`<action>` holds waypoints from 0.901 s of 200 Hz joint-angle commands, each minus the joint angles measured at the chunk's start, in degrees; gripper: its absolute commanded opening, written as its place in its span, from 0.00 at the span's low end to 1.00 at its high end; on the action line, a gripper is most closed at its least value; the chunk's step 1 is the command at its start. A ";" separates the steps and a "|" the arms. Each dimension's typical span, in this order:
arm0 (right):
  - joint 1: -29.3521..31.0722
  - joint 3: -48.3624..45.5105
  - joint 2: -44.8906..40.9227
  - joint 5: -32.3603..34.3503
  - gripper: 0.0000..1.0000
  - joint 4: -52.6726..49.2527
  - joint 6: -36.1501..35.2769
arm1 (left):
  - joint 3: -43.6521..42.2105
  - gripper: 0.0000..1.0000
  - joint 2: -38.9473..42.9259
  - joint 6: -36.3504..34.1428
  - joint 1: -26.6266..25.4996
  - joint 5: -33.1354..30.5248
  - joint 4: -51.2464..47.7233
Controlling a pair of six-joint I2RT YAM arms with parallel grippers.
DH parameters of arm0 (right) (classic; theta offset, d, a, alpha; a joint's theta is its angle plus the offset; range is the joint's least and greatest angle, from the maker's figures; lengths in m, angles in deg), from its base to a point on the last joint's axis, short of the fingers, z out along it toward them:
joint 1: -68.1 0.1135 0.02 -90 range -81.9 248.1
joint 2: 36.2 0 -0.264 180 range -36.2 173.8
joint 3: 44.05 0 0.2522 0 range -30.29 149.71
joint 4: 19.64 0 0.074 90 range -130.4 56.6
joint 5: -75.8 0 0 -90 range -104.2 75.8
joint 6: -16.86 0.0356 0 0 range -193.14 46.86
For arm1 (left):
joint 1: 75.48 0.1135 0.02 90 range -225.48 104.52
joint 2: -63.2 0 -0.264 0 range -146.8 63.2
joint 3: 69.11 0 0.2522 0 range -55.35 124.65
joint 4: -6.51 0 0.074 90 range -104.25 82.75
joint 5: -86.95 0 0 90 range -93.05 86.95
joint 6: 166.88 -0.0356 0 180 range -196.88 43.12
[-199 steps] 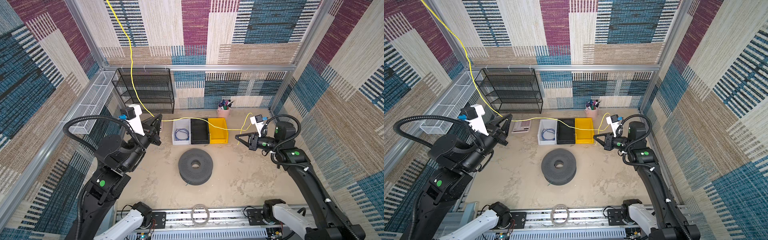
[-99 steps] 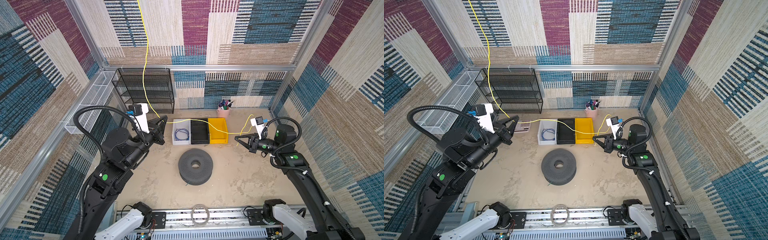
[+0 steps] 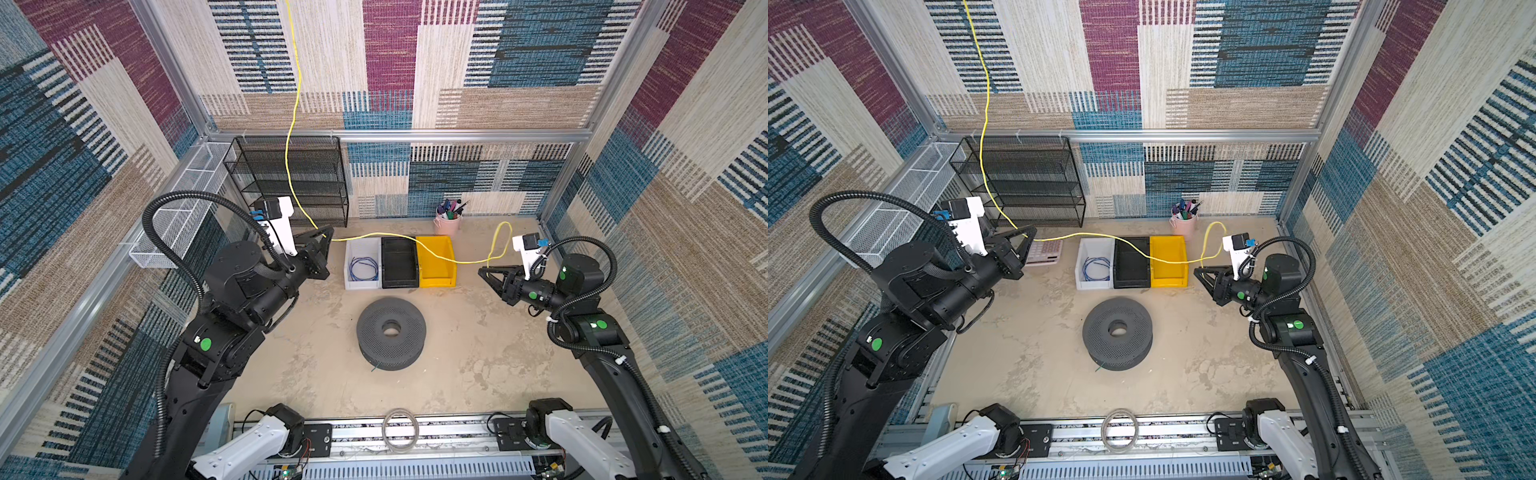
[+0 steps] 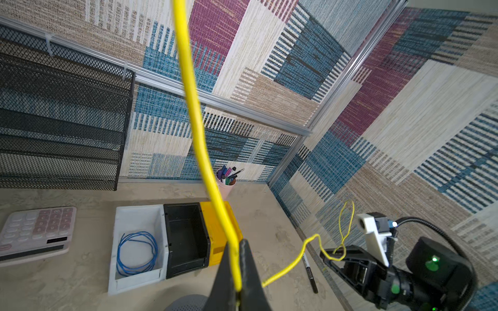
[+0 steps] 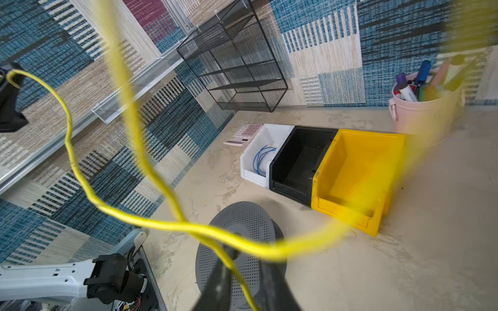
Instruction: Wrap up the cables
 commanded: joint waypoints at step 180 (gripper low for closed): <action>0.05 20.00 6.04 2.39 0.83 -27.22 -10.51 | 3.45 0.00 -1.60 -7.77 0.03 -13.38 -8.92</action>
